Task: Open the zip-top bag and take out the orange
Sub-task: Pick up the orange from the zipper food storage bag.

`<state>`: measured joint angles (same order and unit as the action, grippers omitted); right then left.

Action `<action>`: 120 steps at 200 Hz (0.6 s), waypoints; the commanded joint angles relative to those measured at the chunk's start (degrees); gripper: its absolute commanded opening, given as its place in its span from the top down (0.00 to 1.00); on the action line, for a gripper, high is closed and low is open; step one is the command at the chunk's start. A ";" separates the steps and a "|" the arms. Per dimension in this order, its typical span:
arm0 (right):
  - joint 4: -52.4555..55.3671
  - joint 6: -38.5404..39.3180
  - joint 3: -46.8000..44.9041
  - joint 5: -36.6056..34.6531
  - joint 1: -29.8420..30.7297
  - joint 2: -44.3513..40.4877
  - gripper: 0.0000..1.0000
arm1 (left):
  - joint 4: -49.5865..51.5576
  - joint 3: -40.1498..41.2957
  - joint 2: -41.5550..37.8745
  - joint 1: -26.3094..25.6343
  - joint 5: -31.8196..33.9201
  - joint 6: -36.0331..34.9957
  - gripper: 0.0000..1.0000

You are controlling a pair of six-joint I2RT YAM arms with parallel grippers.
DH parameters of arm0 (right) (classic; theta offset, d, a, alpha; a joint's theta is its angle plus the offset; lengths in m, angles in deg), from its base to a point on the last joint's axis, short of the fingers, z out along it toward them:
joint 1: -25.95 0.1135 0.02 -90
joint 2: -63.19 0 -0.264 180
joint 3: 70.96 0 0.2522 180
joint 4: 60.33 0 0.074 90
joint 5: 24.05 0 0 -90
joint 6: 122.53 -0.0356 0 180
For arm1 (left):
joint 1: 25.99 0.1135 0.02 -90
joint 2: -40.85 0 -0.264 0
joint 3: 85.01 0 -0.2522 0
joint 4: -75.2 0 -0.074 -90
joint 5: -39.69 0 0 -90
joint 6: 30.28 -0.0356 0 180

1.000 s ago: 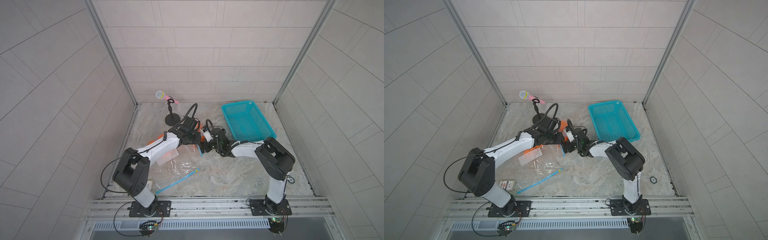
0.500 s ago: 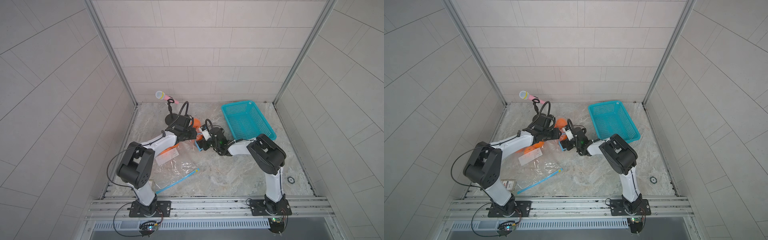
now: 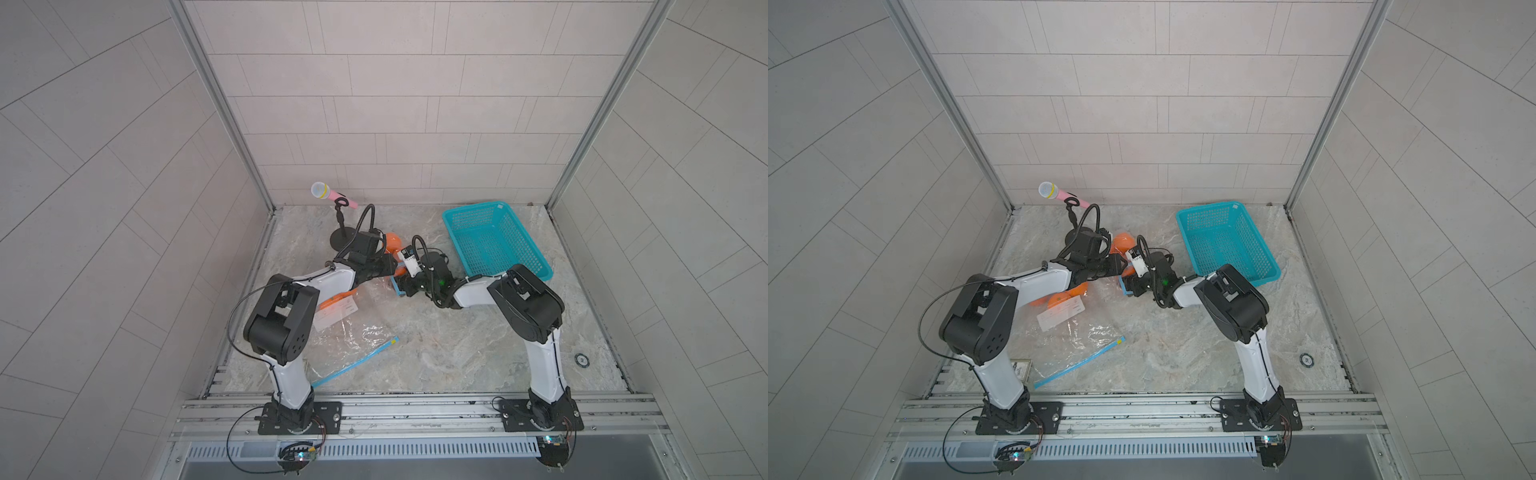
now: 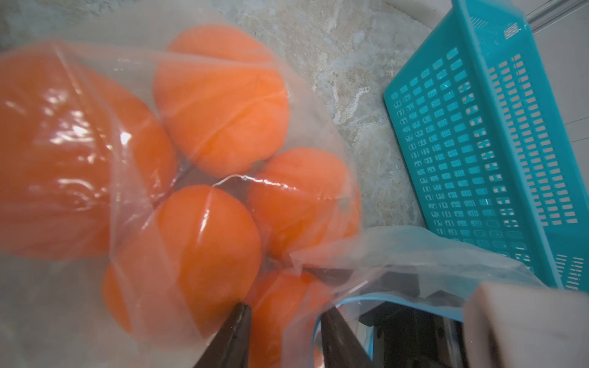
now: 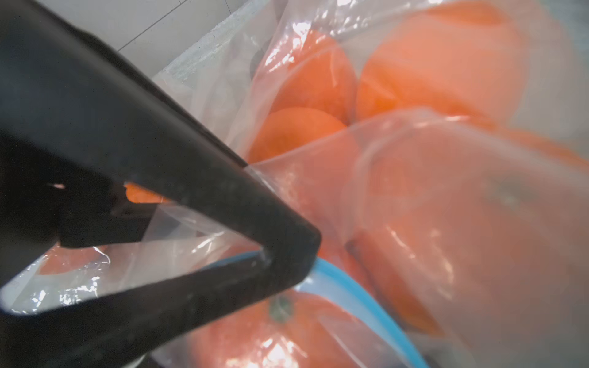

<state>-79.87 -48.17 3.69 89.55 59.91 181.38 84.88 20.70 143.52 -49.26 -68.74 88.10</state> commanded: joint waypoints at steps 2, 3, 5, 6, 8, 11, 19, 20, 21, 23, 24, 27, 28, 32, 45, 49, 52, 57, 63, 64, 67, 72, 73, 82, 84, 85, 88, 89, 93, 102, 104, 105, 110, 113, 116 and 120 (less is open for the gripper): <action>0.08 -0.89 -3.70 1.89 -0.52 -5.73 0.39 | -0.52 1.82 -0.83 0.42 -0.30 0.60 0.48; 0.30 -0.89 -3.82 1.89 -0.49 -5.97 0.39 | -0.51 1.82 -0.86 0.46 -0.16 0.61 0.48; 0.92 -0.89 -4.01 1.94 -0.50 -6.53 0.39 | -0.50 1.87 -0.89 0.49 -0.06 0.66 0.47; 1.25 -0.93 -4.15 1.96 -0.48 -6.86 0.39 | -0.54 1.89 -0.94 0.54 0.01 0.69 0.46; 2.10 -0.96 -4.29 1.95 -0.52 -7.30 0.39 | -0.55 1.90 -0.95 0.58 0.10 0.75 0.45; 3.48 -1.05 -4.48 2.04 -0.51 -8.22 0.39 | -0.68 1.84 -0.90 0.70 0.03 0.79 0.43; 7.26 -0.96 -4.59 2.68 -0.47 -10.32 0.39 | -0.52 1.29 -0.65 0.77 0.11 0.83 0.41; 7.76 -0.97 -4.61 2.73 -0.47 -10.60 0.39 | -0.46 1.16 -0.60 0.77 0.13 0.81 0.41; 8.31 -0.97 -4.58 2.75 -0.42 -10.83 0.39 | -0.35 1.05 -0.57 0.77 0.10 0.81 0.41; 9.06 -0.97 -4.66 2.72 -0.41 -11.39 0.39 | -0.19 0.84 -0.35 0.77 0.08 0.80 0.41; 9.66 -0.97 -4.65 2.70 -0.40 -11.71 0.39 | -0.17 0.76 -0.32 0.77 0.03 0.80 0.41; 11.06 -1.09 -4.84 2.54 -0.40 -12.49 0.39 | -0.06 0.50 -0.01 0.77 0.00 0.84 0.41; 11.28 -1.16 -4.91 2.53 -0.39 -12.78 0.39 | -0.10 0.42 0.07 0.77 -0.10 0.86 0.41; 12.50 -1.40 -5.33 2.51 -0.33 -13.81 0.39 | -0.13 0.21 0.49 0.77 -0.36 1.03 0.41; 13.48 -2.13 -7.09 2.34 -0.37 -16.52 0.39 | -1.59 0.32 1.50 0.68 -1.79 1.94 0.41; 13.75 -2.51 -7.78 1.95 -0.33 -17.31 0.39 | -2.10 0.48 1.64 0.68 -2.11 2.30 0.41; 14.36 -2.92 -8.25 1.47 -0.44 -18.06 0.39 | -2.43 0.64 1.70 0.61 -2.21 2.52 0.42; 15.11 -3.04 -8.66 1.13 -0.47 -18.62 0.39 | -3.03 0.90 1.74 0.59 -2.40 2.92 0.42; 16.10 -3.32 -9.18 0.30 -0.45 -19.46 0.39 | -3.66 1.19 1.58 0.51 -2.61 3.22 0.43; 16.43 -3.45 -9.39 0.00 -0.40 -19.73 0.39 | -3.75 1.20 1.57 0.46 -2.68 3.24 0.43; 16.89 -3.56 -9.71 -0.44 -0.40 -20.29 0.39 | -3.83 1.27 1.48 0.48 -2.79 3.31 0.43; 17.58 -3.69 -10.29 -0.71 -0.47 -21.12 0.40 | -3.87 1.29 1.26 0.38 -2.96 3.39 0.43; 17.62 -3.69 -10.45 -0.82 -0.47 -21.31 0.40 | -3.85 1.29 1.24 0.35 -2.98 3.41 0.43; 17.06 -4.12 -12.21 -1.82 -0.45 -23.02 0.40 | -3.66 1.29 0.97 0.24 -3.04 3.52 0.43; 16.92 -4.21 -12.42 -1.89 -0.50 -23.15 0.40 | -3.64 1.29 0.82 0.17 -3.08 3.52 0.43; 16.80 -4.26 -12.66 -1.98 -0.49 -23.34 0.40 | -3.65 1.29 0.80 0.16 -3.05 3.52 0.43; 16.33 -4.45 -13.23 -2.53 -0.46 -23.88 0.40 | -3.57 1.34 0.68 0.08 -3.02 3.47 0.43; 16.03 -4.48 -13.66 -2.86 -0.47 -24.24 0.40 | -3.57 1.36 0.68 0.03 -3.02 3.45 0.43; 15.68 -4.67 -14.11 -3.37 -0.50 -24.68 0.40 | -3.53 1.40 0.53 -0.10 -3.07 3.56 0.43; 17.34 -4.63 -14.49 -5.32 -0.55 -26.02 0.40 | -3.96 1.80 0.12 -0.52 -3.03 3.61 0.43; 17.58 -4.56 -14.48 -5.40 -0.55 -26.10 0.40 | -4.04 1.93 0.02 -0.68 -3.12 3.57 0.43; 18.16 -4.46 -14.41 -5.64 -0.53 -26.44 0.40 | -4.16 1.96 0.00 -0.75 -3.15 3.59 0.43; 18.99 -4.24 -14.38 -6.20 -0.54 -27.25 0.40 | -4.54 2.25 -0.22 -1.17 -3.12 3.69 0.43; 19.33 -4.23 -14.51 -6.57 -0.52 -27.75 0.40 | -4.78 2.48 -0.32 -1.46 -3.12 3.77 0.43; 19.40 -4.24 -14.69 -7.00 -0.53 -28.20 0.40 | -5.04 2.71 -0.43 -1.79 -3.15 3.86 0.43; 19.29 -4.23 -15.06 -7.56 -0.48 -28.85 0.40 | -5.31 2.93 -0.56 -2.16 -3.34 3.94 0.43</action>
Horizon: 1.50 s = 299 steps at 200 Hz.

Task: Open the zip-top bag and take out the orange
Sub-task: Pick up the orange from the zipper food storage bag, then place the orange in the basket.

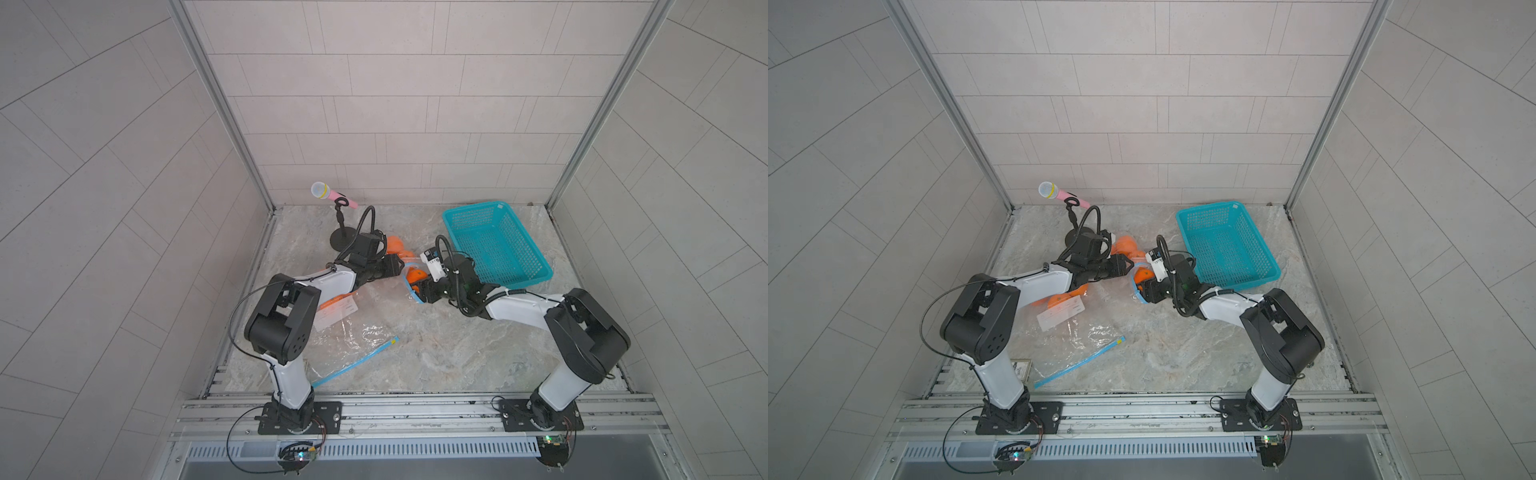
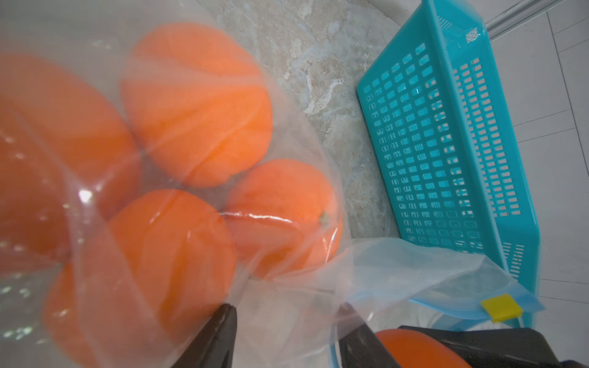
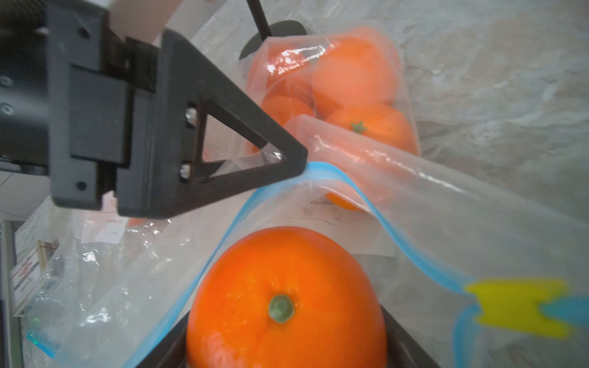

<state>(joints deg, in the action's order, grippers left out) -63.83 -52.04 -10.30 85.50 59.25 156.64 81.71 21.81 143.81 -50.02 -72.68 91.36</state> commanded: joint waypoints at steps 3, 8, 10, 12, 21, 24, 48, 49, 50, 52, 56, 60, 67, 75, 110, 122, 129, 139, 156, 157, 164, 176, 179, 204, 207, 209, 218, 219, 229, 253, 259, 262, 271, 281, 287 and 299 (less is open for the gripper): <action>3.01 -0.36 -1.34 -3.98 0.16 -4.55 0.40 | -2.22 2.08 -0.97 -1.64 0.53 0.87 0.43; 2.36 -0.55 -1.83 -4.85 0.06 -5.21 0.40 | -2.90 2.83 -1.35 -2.09 0.50 1.40 0.43; 2.06 -0.82 -2.16 -5.35 0.02 -5.52 0.40 | -3.35 3.19 -1.49 -2.14 0.42 1.63 0.43; 1.83 -1.09 -2.40 -5.65 -0.03 -5.79 0.40 | -3.86 3.66 -1.65 -2.27 0.38 1.90 0.43; 1.91 -1.71 -2.98 -6.12 -0.37 -7.30 0.40 | -5.54 4.99 -2.35 -2.73 -0.23 2.98 0.43; 2.21 -1.88 -2.97 -6.42 -0.49 -7.96 0.40 | -6.01 5.34 -2.55 -2.76 -0.42 3.25 0.43; 11.49 -0.03 -0.14 -10.55 -0.38 -12.51 0.40 | -5.43 6.00 -2.57 -2.78 1.81 3.50 0.43; 12.09 0.07 0.04 -10.66 -0.36 -12.68 0.40 | -5.33 5.99 -2.49 -2.82 1.94 3.42 0.43; 12.69 0.12 0.26 -10.88 -0.31 -12.81 0.40 | -5.24 5.99 -2.41 -2.80 2.00 3.34 0.43; 13.87 0.29 0.64 -11.17 -0.33 -13.13 0.40 | -5.08 5.87 -2.30 -2.71 2.10 3.30 0.43; 15.86 0.61 1.16 -11.35 -0.33 -13.67 0.40 | -4.83 5.67 -1.97 -2.54 1.69 3.31 0.44; 17.25 0.63 1.49 -11.38 -0.34 -14.14 0.40 | -4.99 5.63 -1.72 -2.32 1.03 3.38 0.44; 18.10 0.49 1.33 -12.06 -0.34 -14.84 0.40 | -6.27 5.88 -1.38 -2.16 0.03 3.86 0.44; 18.15 0.09 0.75 -12.92 -0.25 -15.72 0.40 | -7.71 6.26 -1.27 -2.29 -0.44 4.64 0.44; 19.16 0.79 -0.29 -18.21 0.23 -21.14 0.40 | -8.51 6.58 -3.60 -3.83 -0.72 5.54 0.44; 21.41 0.66 0.74 -18.18 -0.80 -22.52 0.40 | -7.58 6.08 -5.41 -4.88 0.06 4.99 0.42; 23.66 0.22 1.64 -18.17 -1.91 -23.39 0.40 | -5.97 5.08 -6.32 -5.58 0.29 4.18 0.40; 25.95 -0.34 2.44 -18.35 -3.93 -24.72 0.40 | -3.21 3.38 -7.33 -6.41 1.36 3.44 0.35; 25.98 -0.33 3.24 -19.68 -8.49 -26.59 0.40 | -1.39 0.94 -8.04 -6.73 2.59 3.64 0.23; 25.93 -0.26 3.31 -19.70 -8.77 -26.58 0.40 | -1.38 0.78 -8.04 -6.77 2.68 3.67 0.23; 25.76 0.05 4.26 -18.98 -10.98 -25.94 0.40 | -1.23 -0.77 -7.83 -6.75 3.29 3.92 0.23; 25.92 -0.20 6.75 -15.47 -15.20 -23.18 0.40 | 0.27 -4.66 -6.33 -6.75 4.44 3.81 0.20; 25.81 -0.22 7.40 -14.65 -16.13 -22.34 0.40 | 0.92 -5.81 -5.77 -6.77 4.29 3.68 0.20; 24.58 0.96 11.99 -12.27 -20.93 -14.00 0.41 | 4.66 -14.25 -0.89 -7.41 3.54 1.56 0.20; 24.29 1.12 12.46 -12.38 -21.38 -12.90 0.41 | 4.74 -14.82 -0.30 -7.55 3.54 1.39 0.20; 24.09 1.13 12.81 -12.53 -21.68 -12.10 0.41 | 4.75 -15.08 0.10 -7.68 3.60 1.30 0.20; 22.84 0.90 14.56 -12.07 -23.02 -8.22 0.41 | 4.50 -16.23 1.62 -8.17 4.00 1.27 0.20; 22.77 0.89 14.77 -11.85 -23.28 -7.77 0.41 | 4.47 -16.29 1.76 -8.24 4.00 1.34 0.20; 22.45 0.32 17.12 -10.92 -24.93 -3.18 0.41 | 3.45 -16.78 3.31 -8.70 3.90 1.96 0.20; 23.39 -0.14 19.59 -9.64 -25.83 3.75 0.42 | 3.55 -17.66 5.79 -9.41 3.95 1.71 0.20; 23.61 -0.67 19.07 -9.65 -25.77 4.18 0.43 | 3.77 -17.51 5.76 -9.38 4.22 1.54 0.20; 23.45 -0.97 18.74 -9.96 -25.68 4.27 0.43 | 3.97 -17.49 5.76 -9.41 4.42 1.47 0.20; 22.43 -1.32 16.82 -10.96 -25.10 4.30 0.43 | 4.59 -17.32 5.63 -9.45 4.91 1.24 0.20; 20.99 -1.63 15.11 -11.56 -24.73 4.27 0.43 | 4.66 -16.72 5.09 -9.40 5.04 1.06 0.20; 20.30 -1.59 14.17 -11.96 -24.56 4.21 0.43 | 4.73 -16.27 4.75 -9.37 5.08 0.98 0.20; 19.77 -1.65 12.98 -13.32 -24.23 4.27 0.43 | 5.73 -15.70 4.19 -9.38 5.51 0.48 0.20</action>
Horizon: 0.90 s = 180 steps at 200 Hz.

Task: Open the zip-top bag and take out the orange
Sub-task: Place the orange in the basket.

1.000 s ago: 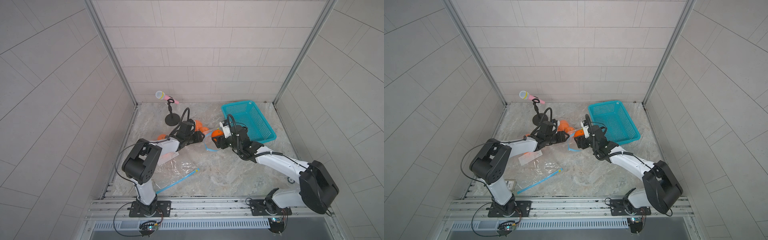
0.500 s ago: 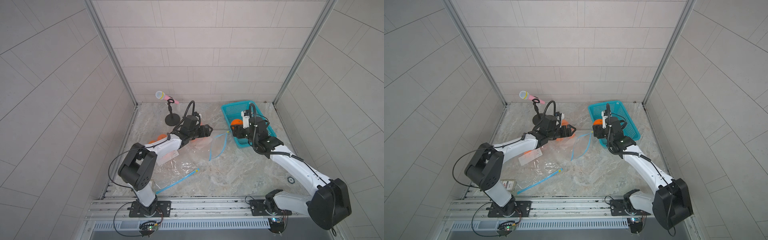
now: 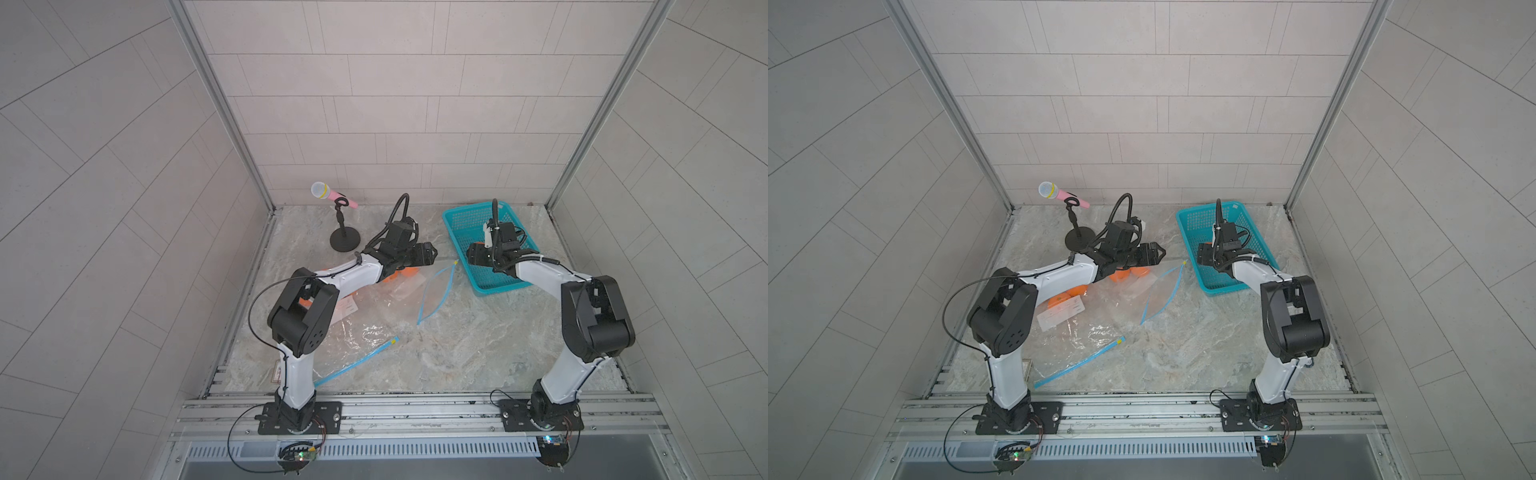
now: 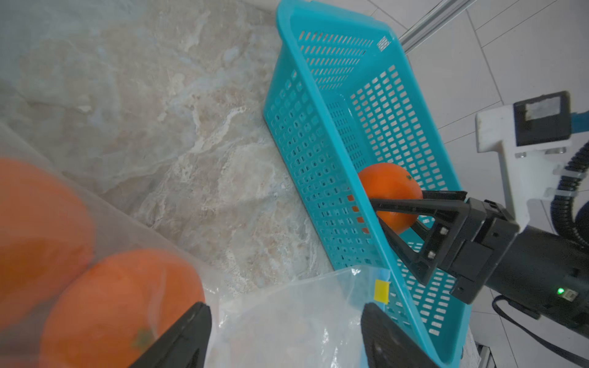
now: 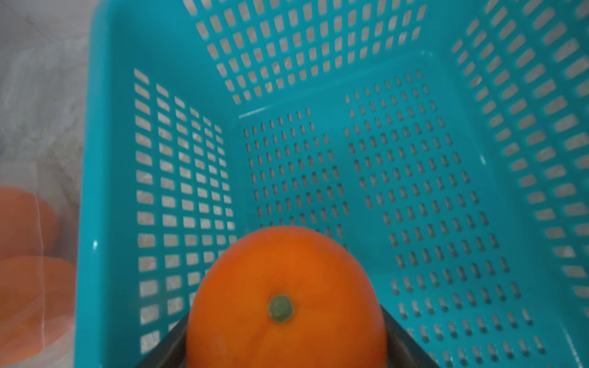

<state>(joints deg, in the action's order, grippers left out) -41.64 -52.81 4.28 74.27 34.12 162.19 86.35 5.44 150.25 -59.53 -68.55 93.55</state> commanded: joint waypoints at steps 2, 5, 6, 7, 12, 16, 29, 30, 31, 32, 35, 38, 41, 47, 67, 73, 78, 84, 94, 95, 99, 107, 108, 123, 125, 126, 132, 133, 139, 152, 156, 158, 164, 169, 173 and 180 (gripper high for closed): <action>-2.56 -0.95 -1.85 -2.25 0.89 -1.20 0.43 | 1.33 0.72 -2.35 0.09 1.43 -1.78 0.20; -2.80 -1.22 -2.27 -2.35 0.89 -1.01 0.43 | 1.69 0.79 -2.42 0.06 1.38 -1.89 0.20; -2.85 -1.29 -2.34 -2.35 0.89 -1.00 0.43 | 1.80 0.85 -2.42 0.06 1.42 -1.95 0.20; -2.88 -1.36 -2.55 -2.34 0.93 -0.92 0.43 | 1.90 0.88 -2.43 0.10 1.39 -1.98 0.20; -2.95 -1.64 -3.13 -2.45 0.93 -0.39 0.43 | 2.52 1.22 -2.73 0.07 1.50 -2.13 0.20; -2.84 -1.89 -3.42 -2.85 0.89 0.18 0.43 | 2.61 1.71 -3.04 0.08 1.75 -2.26 0.20; -1.07 -2.67 -3.55 -2.37 0.76 1.75 0.42 | 1.99 4.19 -4.75 0.09 2.68 -2.38 0.20; -0.94 -2.67 -3.51 -2.27 0.74 1.78 0.41 | 1.91 4.40 -4.87 0.12 2.72 -2.37 0.20; -0.82 -2.67 -3.49 -2.22 0.73 1.79 0.41 | 1.82 4.54 -4.98 0.13 2.75 -2.36 0.20; -0.72 -2.62 -3.48 -2.19 0.72 1.80 0.41 | 1.69 4.74 -5.20 0.09 2.80 -2.36 0.20; -0.72 -2.51 -3.62 -2.29 0.87 1.71 0.41 | 1.57 5.19 -5.67 0.10 3.08 -2.43 0.20; -1.11 -2.31 -3.95 -2.54 1.00 1.60 0.41 | 1.60 5.65 -6.20 0.13 3.23 -2.52 0.20; -1.68 -2.25 -4.38 -2.86 1.12 1.39 0.41 | 1.84 5.96 -6.73 0.10 3.54 -2.72 0.20; -3.10 -2.23 -5.37 -3.25 1.30 1.01 0.40 | 2.49 6.27 -7.68 0.13 3.98 -3.00 0.20; -2.69 -1.64 -5.89 -3.45 1.33 1.00 0.33 | 5.47 6.49 -10.53 0.32 4.90 -4.14 0.19; -3.18 -1.50 -6.25 -3.29 1.38 0.91 0.31 | 6.30 6.59 -11.31 0.56 5.41 -4.42 0.19; -3.51 -1.53 -6.69 -3.09 1.37 0.70 0.30 | 6.49 6.98 -11.85 0.85 5.94 -4.47 0.19; -3.71 -1.61 -7.02 -2.96 1.34 0.46 0.28 | 6.21 7.62 -12.43 1.23 6.45 -4.59 0.19; -3.83 -1.74 -7.45 -2.36 1.39 -0.16 0.24 | 5.29 8.94 -13.15 2.18 7.14 -5.20 0.19; -3.81 -1.76 -7.48 -2.30 1.36 -0.23 0.23 | 5.23 9.10 -13.24 2.30 7.11 -5.27 0.19; -3.38 -1.73 -7.43 -2.34 1.37 -0.63 0.22 | 4.73 9.67 -13.48 2.82 7.07 -5.68 0.19; -2.66 -1.77 -7.53 -2.76 1.28 -1.71 0.18 | 4.20 10.62 -13.92 3.84 6.64 -6.46 0.19; -2.61 -1.78 -7.52 -2.73 1.31 -1.89 0.18 | 4.20 10.68 -13.98 3.97 6.60 -6.61 0.19; -2.27 -1.81 -8.31 -2.72 1.37 -4.89 0.13 | 4.19 12.06 -14.46 5.90 5.82 -7.96 0.19; -2.29 -1.79 -8.43 -2.66 1.34 -5.40 0.13 | 4.26 12.29 -14.54 6.22 5.75 -8.02 0.19; -2.29 -1.79 -8.50 -2.63 1.33 -5.66 0.13 | 4.27 12.35 -14.60 6.39 5.71 -8.05 0.19; -2.04 -1.85 -8.86 -2.37 1.36 -7.23 0.12 | 4.26 13.01 -14.86 7.22 5.53 -8.07 0.19; -1.95 -1.86 -8.84 -2.40 1.34 -7.45 0.12 | 4.27 13.11 -14.89 7.29 5.51 -8.12 0.19; -1.25 -2.01 -8.90 -2.49 1.37 -8.95 0.11 | 4.27 13.77 -15.05 7.98 5.65 -8.26 0.19; 0.40 -2.06 -8.56 -2.26 1.52 -11.76 0.09 | 3.75 14.93 -15.02 8.70 6.53 -9.04 0.19; 0.99 -2.06 -8.40 -2.32 1.57 -12.51 0.09 | 3.43 15.18 -14.82 8.75 6.71 -9.28 0.19; 1.25 -2.05 -8.32 -2.29 1.61 -12.87 0.09 | 3.15 15.26 -14.72 8.84 6.79 -9.43 0.19; 1.54 -1.70 -8.18 -2.17 1.81 -13.68 0.08 | 2.40 15.55 -14.22 9.13 7.08 -9.92 0.19; 1.60 -1.53 -8.19 -2.58 2.00 -14.27 0.06 | 1.64 15.73 -13.70 9.34 7.51 -10.15 0.19; 1.37 -1.53 -8.22 -3.07 2.18 -14.39 0.05 | 1.15 15.80 -13.19 9.61 7.82 -10.21 0.19; 2.35 -1.17 -7.60 -2.68 2.12 -14.50 0.05 | 0.97 15.69 -12.34 10.36 7.02 -10.26 0.21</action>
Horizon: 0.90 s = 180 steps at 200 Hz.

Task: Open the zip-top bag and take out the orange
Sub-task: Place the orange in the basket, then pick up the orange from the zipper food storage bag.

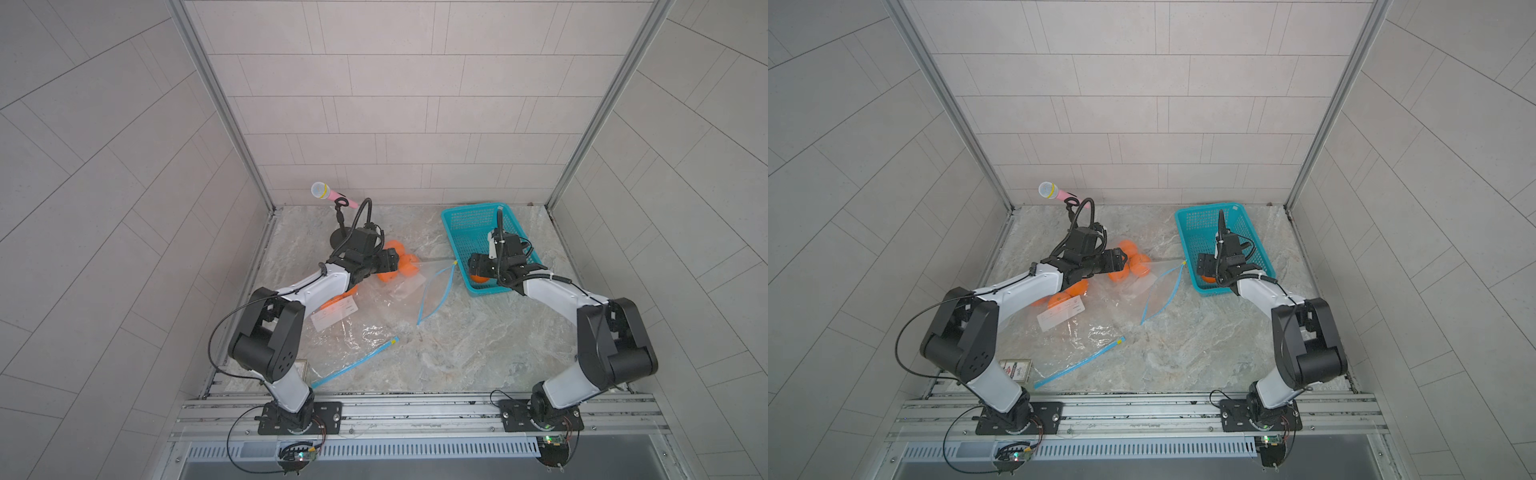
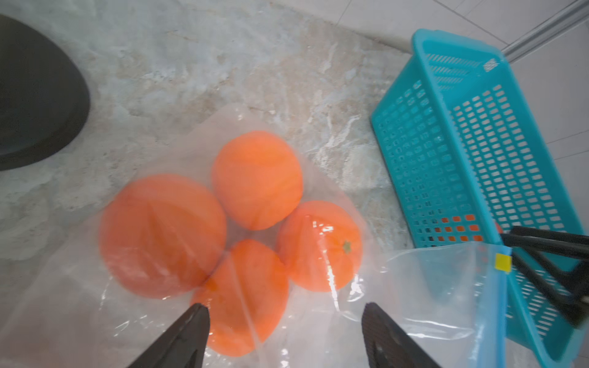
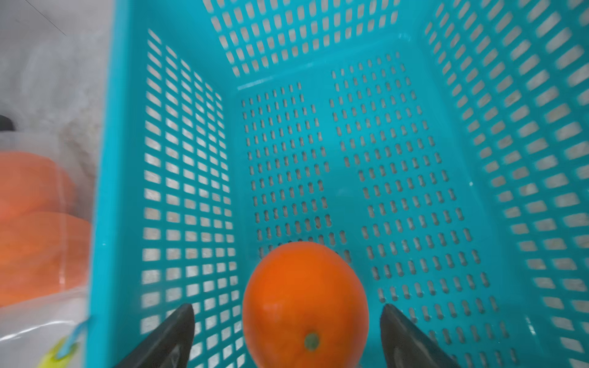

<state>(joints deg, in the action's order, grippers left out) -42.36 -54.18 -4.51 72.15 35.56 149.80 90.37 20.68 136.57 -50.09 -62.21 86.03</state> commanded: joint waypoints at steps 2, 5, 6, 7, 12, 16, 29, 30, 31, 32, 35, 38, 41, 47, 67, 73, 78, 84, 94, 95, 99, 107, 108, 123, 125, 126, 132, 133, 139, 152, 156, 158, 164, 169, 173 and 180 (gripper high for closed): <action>3.72 0.27 1.43 -0.41 0.74 -2.18 0.05 | -2.90 0.31 1.47 1.18 0.00 -2.73 0.21; 5.00 0.21 1.92 -0.22 0.81 -2.27 0.06 | -2.57 0.15 1.69 1.58 -0.87 -2.81 0.22; 5.45 0.21 2.08 -0.09 0.83 -2.34 0.06 | -2.52 0.12 1.72 1.68 -1.25 -2.87 0.23; 5.85 0.16 2.30 -0.02 0.84 -2.42 0.06 | -2.40 0.10 1.73 1.90 -1.53 -2.94 0.23; 7.47 0.12 2.68 0.48 1.32 -2.96 0.06 | -2.71 0.27 1.92 2.26 -2.12 -2.97 0.26; 7.57 0.37 2.27 0.65 2.12 -3.75 0.07 | -3.72 0.68 2.07 2.30 -1.96 -2.86 0.27; 4.60 2.01 -0.96 -0.63 6.26 -7.77 0.10 | -6.96 1.39 3.38 2.34 -1.41 -2.66 0.30; 4.33 2.12 -1.24 -0.73 6.72 -8.16 0.10 | -7.18 1.40 3.57 2.37 -1.57 -2.66 0.31; 4.02 2.17 -1.52 -0.78 7.08 -8.58 0.11 | -7.32 1.31 3.72 2.38 -1.73 -2.62 0.31; 3.86 2.29 -1.79 -0.77 7.44 -8.79 0.11 | -7.53 1.31 3.83 2.38 -2.08 -2.64 0.31; 2.90 2.69 -2.68 -0.61 8.52 -9.97 0.12 | -7.69 1.14 4.34 2.51 -2.88 -2.63 0.33; 1.84 2.97 -3.58 -0.21 9.59 -11.10 0.12 | -7.47 0.83 4.77 2.60 -3.62 -2.58 0.35; 0.67 3.01 -4.47 0.35 10.55 -12.04 0.13 | -6.91 0.53 5.10 2.65 -3.94 -2.51 0.36; -0.77 3.02 -5.96 1.53 12.16 -13.76 0.17 | -5.52 -0.21 5.44 2.65 -4.31 -2.61 0.39; -3.44 4.14 -9.81 4.39 17.48 -18.02 0.25 | -4.45 -0.56 6.21 2.48 -5.00 -2.66 0.40; -5.01 4.37 -11.11 5.82 18.53 -18.58 0.27 | -4.63 -0.36 6.33 2.39 -4.99 -2.66 0.40; -7.61 4.64 -12.24 8.09 19.08 -18.75 0.28 | -4.51 -0.31 6.61 2.39 -5.06 -2.82 0.40; -11.27 5.09 -14.67 10.28 19.58 -18.58 0.32 | -4.32 -0.18 6.68 2.39 -4.97 -2.83 0.40; -18.45 6.53 -18.09 10.80 20.83 -17.42 0.39 | -4.88 0.48 6.89 2.32 -4.38 -2.40 0.40; -18.80 6.80 -18.38 10.83 21.04 -17.21 0.40 | -4.94 0.50 6.96 2.31 -4.32 -2.36 0.40; -19.59 7.85 -18.95 10.87 21.59 -16.33 0.40 | -5.17 0.69 7.16 2.19 -4.29 -2.30 0.40; -19.09 10.17 -18.26 11.02 22.54 -14.46 0.41 | -5.46 0.42 7.98 2.06 -4.60 -2.40 0.41; -19.07 10.37 -18.20 10.98 22.68 -14.19 0.41 | -5.50 0.34 8.16 2.05 -4.74 -2.35 0.41; -22.13 12.30 -18.09 11.85 23.25 -10.28 0.43 | -5.37 -0.35 9.74 1.55 -6.12 -2.27 0.43; -22.62 12.46 -18.13 11.78 23.26 -9.85 0.43 | -5.41 -0.31 9.81 1.41 -6.03 -2.26 0.43; -22.86 12.53 -18.18 11.76 23.31 -9.60 0.43 | -5.47 -0.29 9.87 1.37 -5.94 -2.24 0.43; -24.74 13.13 -18.71 11.69 23.36 -8.28 0.43 | -5.65 -0.10 10.07 1.04 -5.70 -2.18 0.43; -25.11 13.17 -18.83 11.71 23.36 -8.11 0.43 | -5.68 -0.05 10.08 1.01 -5.69 -2.16 0.43; -27.71 13.51 -19.70 11.98 23.35 -6.89 0.43 | -6.26 0.28 10.26 0.69 -6.33 -2.07 0.43; -33.30 14.41 -21.51 12.40 23.51 -4.54 0.45 | -8.02 1.40 10.40 0.18 -7.44 -1.40 0.43; -34.66 14.51 -22.03 12.08 23.60 -3.79 0.45 | -8.42 1.76 10.30 0.00 -7.47 -1.20 0.43; -35.07 14.46 -22.17 11.89 23.61 -3.46 0.45 | -8.55 1.87 10.35 -0.05 -7.44 -1.20 0.44; -35.33 14.62 -22.12 12.07 23.66 -2.39 0.45 | -8.78 2.13 10.30 -0.30 -7.48 -1.11 0.44; -35.24 14.91 -21.83 11.95 23.63 -1.46 0.45 | -8.88 2.29 10.15 -0.46 -7.55 -1.08 0.44; -35.48 15.21 -21.73 11.75 23.62 -0.74 0.45 | -8.92 2.48 9.98 -0.64 -7.40 -1.15 0.44; -35.86 15.11 -21.50 11.33 23.76 0.32 0.47 | -8.61 2.68 9.56 -0.77 -7.06 -1.33 0.44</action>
<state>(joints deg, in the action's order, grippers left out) -70.76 -42.12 -26.11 83.62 58.95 147.31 81.04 21.33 145.69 -49.80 -68.53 84.82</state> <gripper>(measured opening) 0.550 0.563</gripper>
